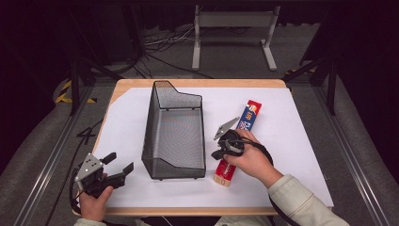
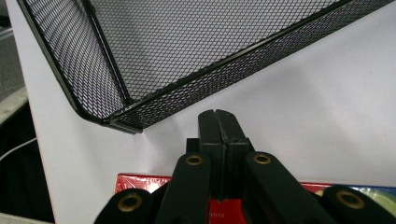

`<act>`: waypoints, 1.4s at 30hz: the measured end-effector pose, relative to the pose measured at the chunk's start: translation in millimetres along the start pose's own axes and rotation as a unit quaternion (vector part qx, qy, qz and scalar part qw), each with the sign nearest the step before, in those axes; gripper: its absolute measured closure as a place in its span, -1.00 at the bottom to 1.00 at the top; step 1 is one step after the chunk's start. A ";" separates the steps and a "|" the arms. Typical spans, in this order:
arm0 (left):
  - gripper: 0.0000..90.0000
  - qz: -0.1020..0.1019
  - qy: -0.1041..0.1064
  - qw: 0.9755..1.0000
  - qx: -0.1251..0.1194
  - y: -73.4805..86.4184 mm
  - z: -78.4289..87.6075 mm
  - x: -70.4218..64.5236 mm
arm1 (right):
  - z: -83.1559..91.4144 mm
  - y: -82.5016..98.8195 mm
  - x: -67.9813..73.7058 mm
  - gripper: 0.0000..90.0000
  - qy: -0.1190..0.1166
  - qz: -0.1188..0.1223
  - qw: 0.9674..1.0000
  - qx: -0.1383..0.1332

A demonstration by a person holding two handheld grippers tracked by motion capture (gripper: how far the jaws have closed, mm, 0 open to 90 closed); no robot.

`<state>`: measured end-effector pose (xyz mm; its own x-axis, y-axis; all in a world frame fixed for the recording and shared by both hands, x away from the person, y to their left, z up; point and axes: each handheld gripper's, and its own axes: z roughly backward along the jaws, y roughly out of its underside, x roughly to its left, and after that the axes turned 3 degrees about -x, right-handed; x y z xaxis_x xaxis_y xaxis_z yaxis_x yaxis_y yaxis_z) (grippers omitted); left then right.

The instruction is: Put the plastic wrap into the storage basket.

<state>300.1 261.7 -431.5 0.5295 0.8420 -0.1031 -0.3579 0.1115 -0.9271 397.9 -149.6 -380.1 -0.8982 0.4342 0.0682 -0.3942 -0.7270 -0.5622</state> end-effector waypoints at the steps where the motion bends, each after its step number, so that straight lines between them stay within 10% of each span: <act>1: -0.52 0.000 0.000 1.000 0.000 0.0 -0.1 0.0 | -1.9 -0.7 0.7 1.00 0.001 0.001 1.000 0.006; 19: -0.52 -0.004 -0.007 1.000 0.003 0.2 0.6 -0.3 | -18.8 -2.4 4.0 1.00 0.006 0.006 0.998 0.063; 42: -0.52 -0.006 -0.008 1.000 0.006 -0.4 -1.9 -1.4 | 12.3 21.1 5.5 1.00 -0.005 -0.005 0.992 0.128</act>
<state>301.0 259.6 -431.7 0.5217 0.8487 -0.0863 -0.3605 0.1277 -0.9240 382.3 -169.1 -381.4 -0.8955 0.4375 0.0818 -0.4382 -0.8344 -0.3342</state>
